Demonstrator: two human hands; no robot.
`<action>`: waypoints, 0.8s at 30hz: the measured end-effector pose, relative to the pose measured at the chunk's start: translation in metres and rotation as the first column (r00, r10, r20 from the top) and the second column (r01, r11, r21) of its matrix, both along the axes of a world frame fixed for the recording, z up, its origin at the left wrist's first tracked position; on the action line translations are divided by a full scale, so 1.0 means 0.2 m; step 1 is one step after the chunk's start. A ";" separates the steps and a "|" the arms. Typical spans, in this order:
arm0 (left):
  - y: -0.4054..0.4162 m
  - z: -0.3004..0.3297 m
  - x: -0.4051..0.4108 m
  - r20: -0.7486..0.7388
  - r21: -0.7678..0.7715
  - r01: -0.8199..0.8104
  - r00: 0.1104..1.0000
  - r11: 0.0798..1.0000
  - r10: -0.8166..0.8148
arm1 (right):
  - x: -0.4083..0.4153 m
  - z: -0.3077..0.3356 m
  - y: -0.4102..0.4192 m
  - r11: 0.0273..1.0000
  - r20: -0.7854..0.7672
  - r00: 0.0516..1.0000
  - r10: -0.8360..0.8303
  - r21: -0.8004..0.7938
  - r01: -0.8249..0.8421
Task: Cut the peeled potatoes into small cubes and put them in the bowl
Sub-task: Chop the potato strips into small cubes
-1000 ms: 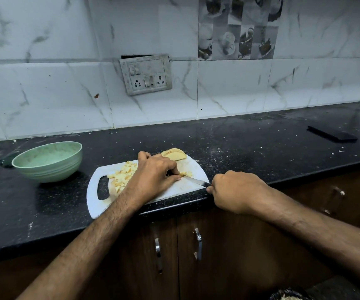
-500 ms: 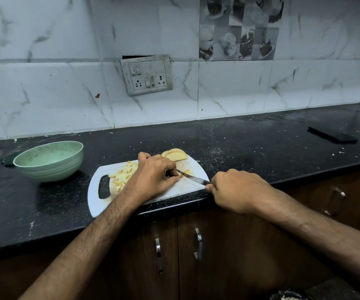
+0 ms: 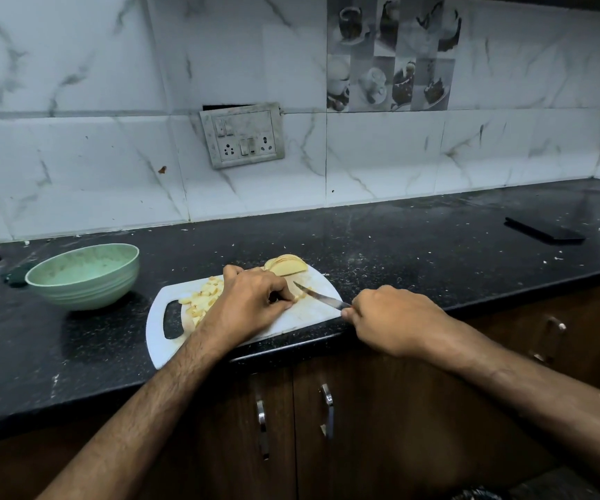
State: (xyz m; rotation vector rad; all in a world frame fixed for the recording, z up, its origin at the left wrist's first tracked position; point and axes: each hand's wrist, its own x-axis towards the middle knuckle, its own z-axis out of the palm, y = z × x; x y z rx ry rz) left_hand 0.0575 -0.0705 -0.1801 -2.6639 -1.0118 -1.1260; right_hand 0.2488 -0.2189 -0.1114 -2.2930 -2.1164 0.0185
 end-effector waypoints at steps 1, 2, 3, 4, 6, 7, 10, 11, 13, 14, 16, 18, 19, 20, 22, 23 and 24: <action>0.00 0.00 0.00 0.016 -0.007 0.001 1.000 1.000 -0.001 | 0.00 0.01 -0.01 1.000 0.005 1.000 0.002 0.016 -0.003; 0.00 0.00 0.00 0.029 -0.018 0.003 1.000 1.000 -0.002 | 0.00 0.01 -0.01 1.000 0.011 1.000 0.008 0.024 -0.008; 0.00 0.00 0.00 0.038 -0.028 0.004 0.999 1.000 -0.003 | -0.01 0.01 -0.01 1.000 0.013 1.000 0.013 0.021 -0.013; 0.00 0.00 0.00 0.043 -0.035 0.008 0.999 0.999 -0.006 | -0.01 0.01 -0.02 1.000 0.014 1.000 0.018 0.012 -0.019; -0.01 0.00 0.00 0.048 -0.035 0.017 0.999 0.999 -0.015 | -0.03 -0.01 -0.02 1.000 0.012 1.000 0.025 -0.009 -0.024; -0.01 0.00 0.00 0.049 -0.029 0.019 0.999 0.999 -0.017 | -0.03 -0.01 -0.02 1.000 0.013 1.000 0.026 -0.013 -0.026; -0.01 0.00 0.00 0.038 -0.031 0.014 0.999 0.999 -0.013 | -0.05 -0.02 -0.01 0.999 0.011 1.000 0.024 -0.046 -0.024; -0.01 0.00 0.01 0.031 -0.030 0.012 0.999 0.999 -0.011 | -0.06 -0.02 -0.01 0.997 0.013 1.000 0.022 -0.070 -0.021; -0.01 0.01 0.01 0.024 -0.034 0.022 0.999 0.999 -0.022 | -0.06 -0.01 0.00 0.995 0.020 1.000 0.020 -0.098 -0.018; -0.01 0.01 0.00 0.033 -0.042 0.028 0.999 0.999 -0.027 | -0.07 -0.01 0.00 0.995 0.027 0.999 0.022 -0.099 -0.019; -0.01 0.01 0.00 0.047 -0.061 0.025 0.999 0.998 -0.022 | -0.06 0.01 0.00 0.996 0.039 0.999 0.022 -0.092 -0.018; -0.01 0.01 -0.01 0.047 -0.080 0.016 0.999 0.997 -0.013 | -0.03 0.03 0.00 0.997 0.025 1.000 0.010 -0.076 -0.008; -0.02 0.01 -0.01 0.044 -0.085 0.011 0.999 0.996 -0.007 | -0.02 0.04 0.00 0.998 0.005 1.000 0.000 -0.060 0.000; -0.02 0.01 -0.01 0.041 -0.091 0.004 0.999 0.996 0.000 | -0.01 0.05 0.00 0.999 -0.016 1.000 -0.008 -0.045 0.007; -0.04 0.02 -0.01 0.039 -0.105 -0.001 0.999 0.994 0.005 | 0.00 0.06 0.00 0.999 -0.038 0.999 -0.012 -0.031 0.011; -0.04 0.02 -0.01 0.047 -0.114 0.004 0.999 0.994 0.002 | 0.00 0.06 0.00 0.999 -0.040 0.999 -0.011 -0.032 0.010; -0.04 0.02 -0.01 0.063 -0.131 0.018 0.998 0.991 -0.010 | -0.01 0.05 0.00 0.999 -0.041 0.999 -0.008 -0.035 0.007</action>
